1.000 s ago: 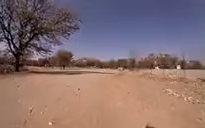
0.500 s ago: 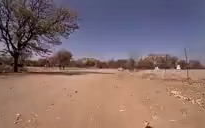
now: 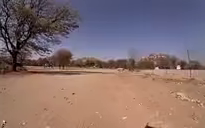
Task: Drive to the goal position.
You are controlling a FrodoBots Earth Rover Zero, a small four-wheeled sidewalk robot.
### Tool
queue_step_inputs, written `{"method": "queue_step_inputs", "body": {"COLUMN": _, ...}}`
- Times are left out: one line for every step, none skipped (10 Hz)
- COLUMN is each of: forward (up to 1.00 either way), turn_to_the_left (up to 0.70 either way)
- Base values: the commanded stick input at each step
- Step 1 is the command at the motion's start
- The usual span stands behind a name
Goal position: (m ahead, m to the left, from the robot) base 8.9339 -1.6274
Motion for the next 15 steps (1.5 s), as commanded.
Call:
{"method": "queue_step_inputs", "body": {"forward": 0.5, "turn_to_the_left": 0.0}}
{"method": "queue_step_inputs", "body": {"forward": 0.5, "turn_to_the_left": 0.0}}
{"method": "queue_step_inputs", "body": {"forward": 0.5, "turn_to_the_left": 0.0}}
{"method": "queue_step_inputs", "body": {"forward": 0.5, "turn_to_the_left": 0.0}}
{"method": "queue_step_inputs", "body": {"forward": 0.5, "turn_to_the_left": 0.0}}
{"method": "queue_step_inputs", "body": {"forward": 0.5, "turn_to_the_left": 0.0}}
{"method": "queue_step_inputs", "body": {"forward": 0.5, "turn_to_the_left": 0.0}}
{"method": "queue_step_inputs", "body": {"forward": 0.5, "turn_to_the_left": 0.0}}
{"method": "queue_step_inputs", "body": {"forward": 0.5, "turn_to_the_left": 0.0}}
{"method": "queue_step_inputs", "body": {"forward": 0.5, "turn_to_the_left": 0.0}}
{"method": "queue_step_inputs", "body": {"forward": 0.5, "turn_to_the_left": 0.0}}
{"method": "queue_step_inputs", "body": {"forward": 0.5, "turn_to_the_left": 0.0}}
{"method": "queue_step_inputs", "body": {"forward": 0.5, "turn_to_the_left": 0.0}}
{"method": "queue_step_inputs", "body": {"forward": 0.5, "turn_to_the_left": 0.0}}
{"method": "queue_step_inputs", "body": {"forward": 0.5, "turn_to_the_left": 0.0}}
